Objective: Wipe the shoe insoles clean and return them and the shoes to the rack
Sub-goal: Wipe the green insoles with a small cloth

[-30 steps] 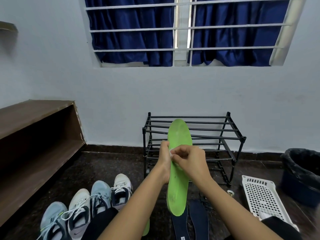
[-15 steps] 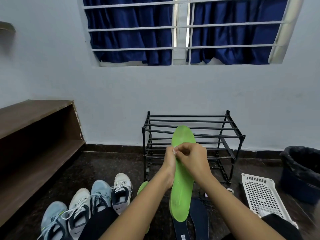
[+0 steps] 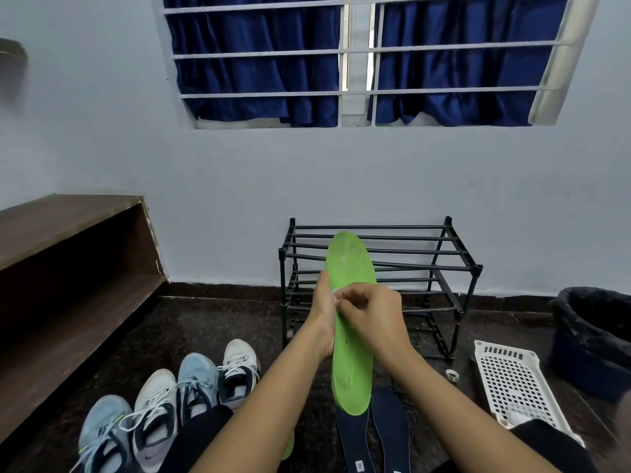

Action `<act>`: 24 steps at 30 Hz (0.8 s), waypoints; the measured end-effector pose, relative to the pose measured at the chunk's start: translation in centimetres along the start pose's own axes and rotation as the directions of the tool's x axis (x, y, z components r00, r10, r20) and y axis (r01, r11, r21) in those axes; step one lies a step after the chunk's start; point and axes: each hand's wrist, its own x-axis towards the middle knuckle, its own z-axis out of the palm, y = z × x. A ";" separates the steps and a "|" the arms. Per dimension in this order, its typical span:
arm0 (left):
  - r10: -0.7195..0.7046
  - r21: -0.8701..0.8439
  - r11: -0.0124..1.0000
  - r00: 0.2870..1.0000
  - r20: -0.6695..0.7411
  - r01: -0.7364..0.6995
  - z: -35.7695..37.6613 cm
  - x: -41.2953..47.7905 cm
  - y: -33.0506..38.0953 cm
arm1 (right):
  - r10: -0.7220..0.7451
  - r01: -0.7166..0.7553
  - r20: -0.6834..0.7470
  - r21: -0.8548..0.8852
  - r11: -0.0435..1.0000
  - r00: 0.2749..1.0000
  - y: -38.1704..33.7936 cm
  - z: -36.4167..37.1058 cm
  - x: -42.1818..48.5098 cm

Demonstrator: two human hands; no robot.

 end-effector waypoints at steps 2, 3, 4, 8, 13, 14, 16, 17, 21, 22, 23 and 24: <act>-0.012 0.024 1.000 1.000 0.018 0.012 0.4 0.0 -0.5 | 0.010 -0.010 -0.042 -0.007 1.000 0.999 0.4 -0.2 0.4; -0.022 0.030 0.999 0.999 0.035 0.021 0.7 -0.1 -0.7 | 0.020 -0.021 -0.057 -0.008 1.000 0.998 0.5 -0.3 0.7; -0.034 0.034 0.999 0.998 0.048 0.032 0.8 -0.2 -0.9 | 0.029 -0.030 -0.068 -0.009 1.000 0.997 0.7 -0.4 0.9; -0.028 0.045 0.999 0.997 0.071 0.025 0.4 -0.2 -0.7 | 0.008 -0.009 -0.097 -0.018 1.000 0.995 0.6 -0.2 0.6; -0.008 0.038 0.999 0.999 0.031 0.007 -0.8 0.1 0.7 | -0.013 0.014 0.023 -0.009 1.000 1.000 -0.1 0.3 -0.6; -0.003 0.026 1.000 1.000 0.022 0.002 -0.9 0.1 0.8 | -0.021 0.022 0.043 -0.013 1.000 0.999 -0.2 0.4 -0.8; 0.009 0.008 1.000 1.000 0.013 -0.009 -1.1 0.2 0.9 | -0.027 0.027 0.051 -0.009 1.000 0.998 -0.3 0.4 -1.0; 0.010 0.005 1.000 1.000 0.010 -0.010 -1.2 0.3 0.8 | -0.022 0.022 0.053 -0.001 1.000 0.998 -0.3 0.4 -1.0; 0.011 -0.012 1.000 1.000 0.006 -0.011 -0.9 0.5 0.4 | 0.008 -0.009 0.055 0.028 1.000 0.998 -0.2 0.1 -0.5; 0.013 -0.010 1.000 1.000 0.014 -0.012 -0.8 0.6 0.2 | 0.013 -0.014 0.043 0.029 0.999 0.999 -0.1 0.1 -0.4; 0.013 -0.003 1.000 1.000 0.024 -0.013 -0.6 0.6 0.0 | 0.018 -0.019 0.026 0.030 0.999 1.000 0.0 0.0 -0.1; 0.010 0.007 1.000 0.999 0.039 -0.010 -0.3 0.5 -0.1 | 0.023 -0.023 0.004 0.031 0.999 1.000 0.0 -0.1 0.2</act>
